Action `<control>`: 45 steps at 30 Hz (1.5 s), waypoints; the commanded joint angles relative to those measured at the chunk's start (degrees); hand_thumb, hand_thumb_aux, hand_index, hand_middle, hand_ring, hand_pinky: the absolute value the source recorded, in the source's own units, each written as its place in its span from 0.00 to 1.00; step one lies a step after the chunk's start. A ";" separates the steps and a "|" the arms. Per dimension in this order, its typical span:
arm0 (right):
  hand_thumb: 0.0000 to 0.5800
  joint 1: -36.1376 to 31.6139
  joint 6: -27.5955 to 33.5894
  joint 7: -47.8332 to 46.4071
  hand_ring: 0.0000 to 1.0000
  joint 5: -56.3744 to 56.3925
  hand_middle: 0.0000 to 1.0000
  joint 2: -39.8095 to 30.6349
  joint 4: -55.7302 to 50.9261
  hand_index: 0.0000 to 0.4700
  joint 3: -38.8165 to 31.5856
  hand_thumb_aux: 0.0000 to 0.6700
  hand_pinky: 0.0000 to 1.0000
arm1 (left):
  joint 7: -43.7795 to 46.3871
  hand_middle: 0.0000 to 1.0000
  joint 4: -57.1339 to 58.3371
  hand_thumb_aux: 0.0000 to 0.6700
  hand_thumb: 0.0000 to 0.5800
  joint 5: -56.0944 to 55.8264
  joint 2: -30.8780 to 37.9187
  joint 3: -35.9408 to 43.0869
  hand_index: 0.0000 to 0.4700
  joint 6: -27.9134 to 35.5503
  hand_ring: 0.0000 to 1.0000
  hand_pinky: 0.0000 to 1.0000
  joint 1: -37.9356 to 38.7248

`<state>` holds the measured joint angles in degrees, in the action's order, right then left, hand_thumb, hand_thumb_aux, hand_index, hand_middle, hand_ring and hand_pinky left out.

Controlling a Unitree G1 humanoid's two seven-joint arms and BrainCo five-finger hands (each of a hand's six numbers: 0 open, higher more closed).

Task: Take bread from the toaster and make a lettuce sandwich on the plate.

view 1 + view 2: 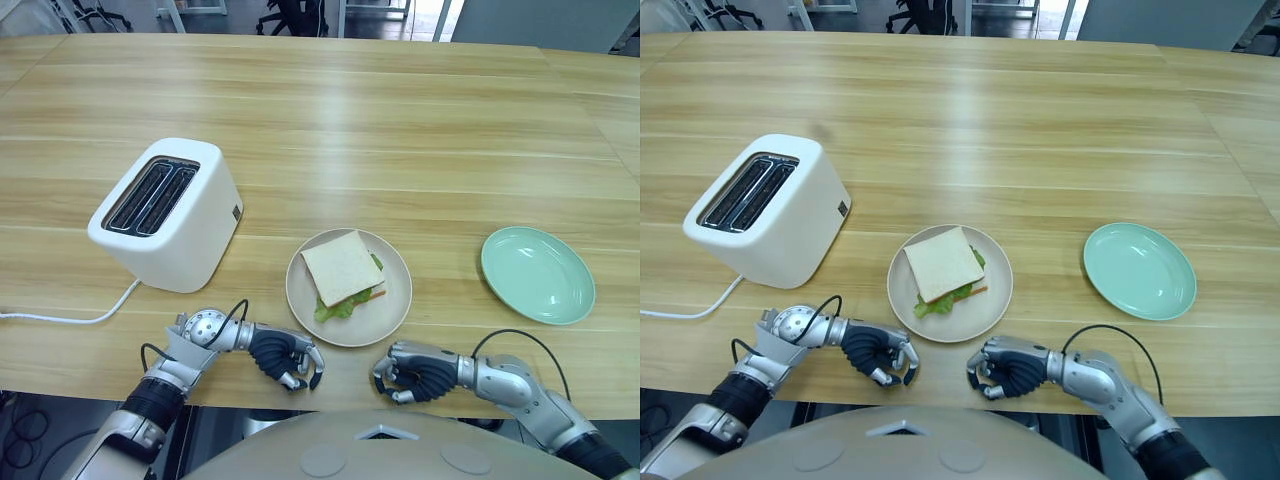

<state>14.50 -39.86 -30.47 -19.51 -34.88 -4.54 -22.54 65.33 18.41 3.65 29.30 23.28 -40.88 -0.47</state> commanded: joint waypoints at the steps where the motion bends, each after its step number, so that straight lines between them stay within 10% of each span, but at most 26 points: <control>1: 1.00 -2.48 3.34 6.44 0.90 -6.83 0.90 3.15 -4.92 0.98 0.33 1.00 0.90 | -4.57 1.00 6.29 0.84 0.98 3.52 -1.19 1.14 0.83 -0.77 1.00 1.00 -0.92; 8: 1.00 -10.32 5.30 18.63 0.91 -12.97 0.91 9.05 -14.31 0.98 0.84 1.00 0.91 | -18.89 1.00 20.18 0.79 0.96 7.69 -5.80 -1.37 0.77 -4.36 1.00 1.00 -9.55; 14: 1.00 -20.78 6.62 30.99 0.90 -16.47 0.90 13.43 -26.64 0.98 1.14 1.00 0.90 | -36.95 1.00 36.83 0.55 0.79 9.60 -10.98 -6.70 0.53 -6.00 1.00 1.00 -21.66; 25: 1.00 -35.16 2.45 47.09 0.89 -14.33 0.89 19.79 -46.32 0.98 2.54 1.00 0.89 | -58.30 1.00 53.45 0.48 0.73 13.29 -15.09 -9.21 0.47 -3.58 1.00 1.00 -34.20; 27: 1.00 -35.82 0.49 49.59 0.85 -13.19 0.85 19.94 -46.71 0.98 3.65 1.00 0.85 | -55.63 1.00 52.92 0.03 0.05 10.33 -16.01 -11.52 0.03 -6.74 1.00 1.00 -33.92; 28: 1.00 -35.65 -1.44 50.20 0.85 -12.03 0.85 19.74 -46.09 0.98 4.45 1.00 0.85 | -53.13 1.00 52.23 0.03 0.05 7.84 -16.53 -13.18 0.03 -8.91 1.00 1.00 -33.49; 30: 0.66 -34.68 -5.66 48.56 0.52 -7.89 0.52 19.46 -44.53 0.41 6.29 0.42 0.52 | -47.44 0.96 50.56 0.00 0.00 3.34 -17.15 -15.78 0.00 -12.53 0.96 0.96 -32.43; 31: 0.37 -34.07 -7.63 47.04 0.41 -5.26 0.41 19.21 -43.37 0.20 7.32 0.21 0.41 | -43.38 0.95 48.89 0.13 0.24 0.41 -17.53 -16.68 0.12 -14.42 0.95 0.95 -31.45; 32: 0.00 -33.49 -9.15 45.67 0.25 -2.93 0.25 18.93 -42.22 0.00 8.30 0.00 0.25 | -38.65 0.87 46.59 0.13 0.24 -3.61 -18.26 -17.80 0.12 -15.44 0.87 0.87 -30.32; 33: 0.00 -32.92 -10.22 44.30 0.15 -0.74 0.15 18.59 -40.90 0.00 9.24 0.00 0.15 | -34.19 0.79 43.93 0.10 0.19 -8.09 -19.13 -19.12 0.10 -15.24 0.79 0.79 -29.34; 34: 0.00 -32.32 -11.13 43.17 0.00 1.22 0.00 18.20 -39.53 0.00 10.13 0.00 0.00 | -30.43 0.49 41.34 0.00 0.00 -12.15 -19.88 -20.33 0.00 -14.30 0.49 0.49 -28.56; 40: 0.00 -28.02 -11.99 35.98 0.00 12.58 0.00 16.52 -27.27 0.00 14.83 0.00 0.00 | -15.77 0.01 21.62 0.00 0.00 -30.73 -20.97 -24.58 0.00 -2.91 0.01 0.01 -22.41; 45: 0.00 -23.93 -9.26 31.53 0.00 21.47 0.00 16.07 -15.83 0.00 18.54 0.00 0.00 | -15.37 0.00 5.54 0.00 0.00 -36.98 -20.57 -26.43 0.00 5.67 0.00 0.00 -16.70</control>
<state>-10.81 -50.91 2.93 -1.74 -18.42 -24.46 -5.77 49.98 29.32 -31.44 8.61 -2.65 -38.53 -18.88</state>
